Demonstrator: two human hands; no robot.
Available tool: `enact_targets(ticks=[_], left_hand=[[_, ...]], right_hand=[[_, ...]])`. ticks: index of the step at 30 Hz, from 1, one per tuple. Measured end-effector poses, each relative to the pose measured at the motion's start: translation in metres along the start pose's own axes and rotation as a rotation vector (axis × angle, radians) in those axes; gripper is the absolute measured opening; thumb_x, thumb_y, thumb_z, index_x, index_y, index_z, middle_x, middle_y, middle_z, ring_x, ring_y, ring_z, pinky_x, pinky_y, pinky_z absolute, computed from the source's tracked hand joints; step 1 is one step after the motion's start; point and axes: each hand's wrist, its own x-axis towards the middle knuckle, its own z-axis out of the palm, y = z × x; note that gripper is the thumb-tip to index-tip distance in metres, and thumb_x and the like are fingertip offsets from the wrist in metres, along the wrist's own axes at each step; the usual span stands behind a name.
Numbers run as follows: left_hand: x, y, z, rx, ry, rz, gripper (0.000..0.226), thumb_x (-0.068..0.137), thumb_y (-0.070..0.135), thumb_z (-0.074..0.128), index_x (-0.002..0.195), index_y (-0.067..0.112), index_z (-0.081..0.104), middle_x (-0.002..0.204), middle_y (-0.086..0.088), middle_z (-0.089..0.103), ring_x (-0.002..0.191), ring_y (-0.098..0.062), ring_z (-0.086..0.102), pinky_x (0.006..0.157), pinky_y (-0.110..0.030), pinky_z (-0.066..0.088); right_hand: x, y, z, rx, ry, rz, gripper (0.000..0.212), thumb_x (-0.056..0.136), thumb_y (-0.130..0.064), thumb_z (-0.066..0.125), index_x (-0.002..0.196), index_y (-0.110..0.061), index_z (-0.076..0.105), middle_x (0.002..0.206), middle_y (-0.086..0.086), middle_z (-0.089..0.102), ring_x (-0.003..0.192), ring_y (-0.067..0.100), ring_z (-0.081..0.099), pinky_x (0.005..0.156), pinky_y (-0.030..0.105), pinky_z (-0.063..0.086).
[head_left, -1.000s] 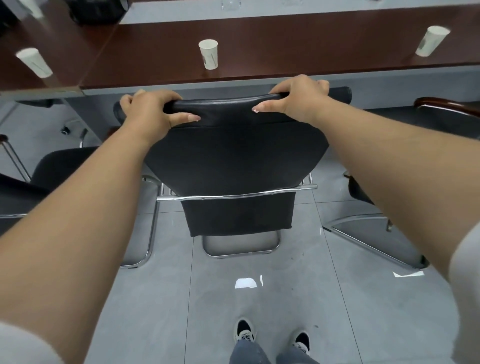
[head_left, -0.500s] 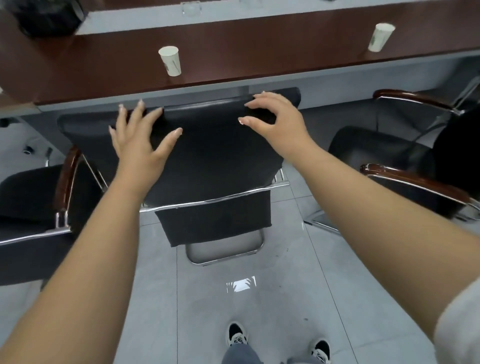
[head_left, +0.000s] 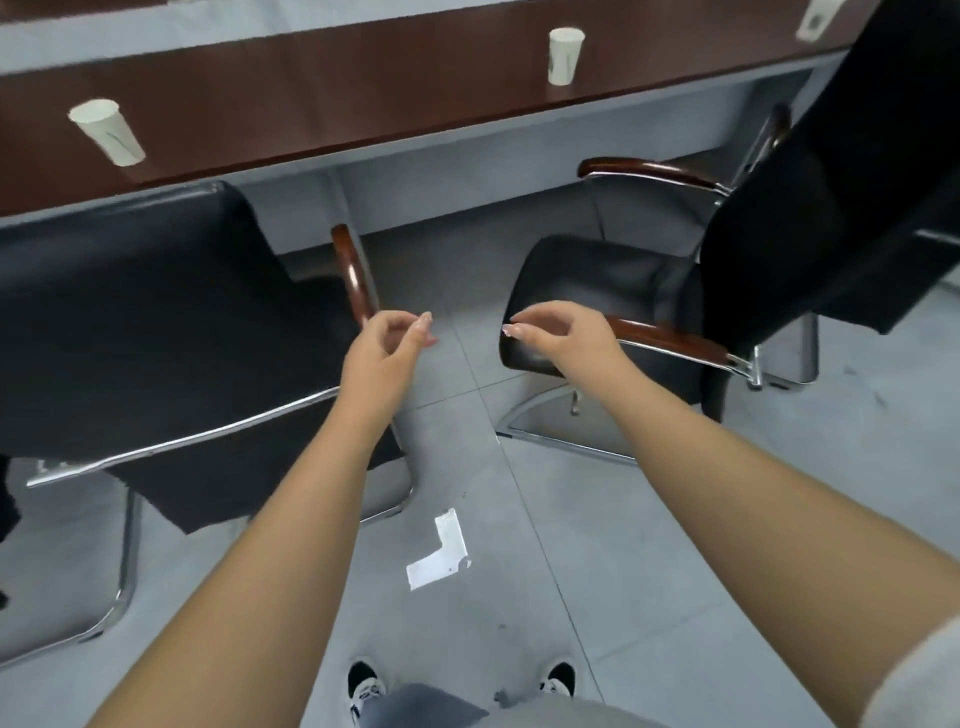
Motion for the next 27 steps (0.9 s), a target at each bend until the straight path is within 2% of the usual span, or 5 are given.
enact_targets(ticks=[4, 11, 17, 21, 27], left_hand=[[0.002, 0.016, 0.074, -0.008, -0.107, -0.059, 0.019, 0.094, 0.032, 0.05, 0.099, 0.014, 0.055, 0.083, 0.01, 0.063, 0.077, 0.006, 0.054, 0.061, 0.002, 0.036], [0.031, 0.018, 0.151, 0.034, -0.224, -0.171, 0.023, 0.094, 0.034, 0.049, 0.1, 0.013, 0.056, 0.079, 0.011, 0.064, 0.082, -0.003, 0.055, 0.078, -0.015, 0.04], [0.09, -0.001, 0.203, -0.011, -0.251, -0.292, 0.017, 0.092, 0.036, 0.052, 0.083, 0.022, 0.056, 0.077, 0.008, 0.065, 0.081, -0.004, 0.058, 0.088, -0.027, 0.042], [0.131, -0.022, 0.233, -0.032, -0.281, -0.418, 0.027, 0.09, 0.044, 0.051, 0.095, 0.018, 0.059, 0.082, 0.006, 0.067, 0.091, -0.012, 0.058, 0.093, -0.032, 0.042], [0.178, -0.042, 0.27, -0.036, -0.28, -0.579, 0.023, 0.092, 0.043, 0.049, 0.08, 0.024, 0.055, 0.085, 0.002, 0.065, 0.093, -0.017, 0.058, 0.086, -0.03, 0.044]], right_hand=[[0.001, 0.032, -0.061, -0.046, 0.021, 0.06, 0.02, 0.082, -0.025, 0.069, 0.099, -0.013, 0.068, 0.094, -0.005, 0.062, 0.082, 0.002, 0.055, 0.065, 0.001, 0.04], [0.026, 0.073, -0.128, -0.056, 0.013, 0.146, 0.019, 0.086, -0.028, 0.064, 0.1, -0.015, 0.067, 0.085, -0.017, 0.056, 0.076, -0.003, 0.05, 0.064, 0.007, 0.036], [0.083, 0.112, -0.156, -0.089, -0.026, 0.27, 0.023, 0.086, -0.034, 0.063, 0.103, -0.019, 0.065, 0.085, -0.019, 0.053, 0.083, 0.004, 0.051, 0.082, 0.024, 0.039], [0.127, 0.134, -0.168, -0.123, -0.064, 0.367, 0.027, 0.085, -0.036, 0.064, 0.105, -0.019, 0.066, 0.092, -0.012, 0.056, 0.093, 0.009, 0.05, 0.081, 0.024, 0.039], [0.189, 0.164, -0.181, -0.185, -0.173, 0.487, 0.034, 0.083, -0.041, 0.065, 0.108, -0.018, 0.066, 0.107, -0.005, 0.059, 0.102, 0.014, 0.052, 0.083, 0.025, 0.039]])
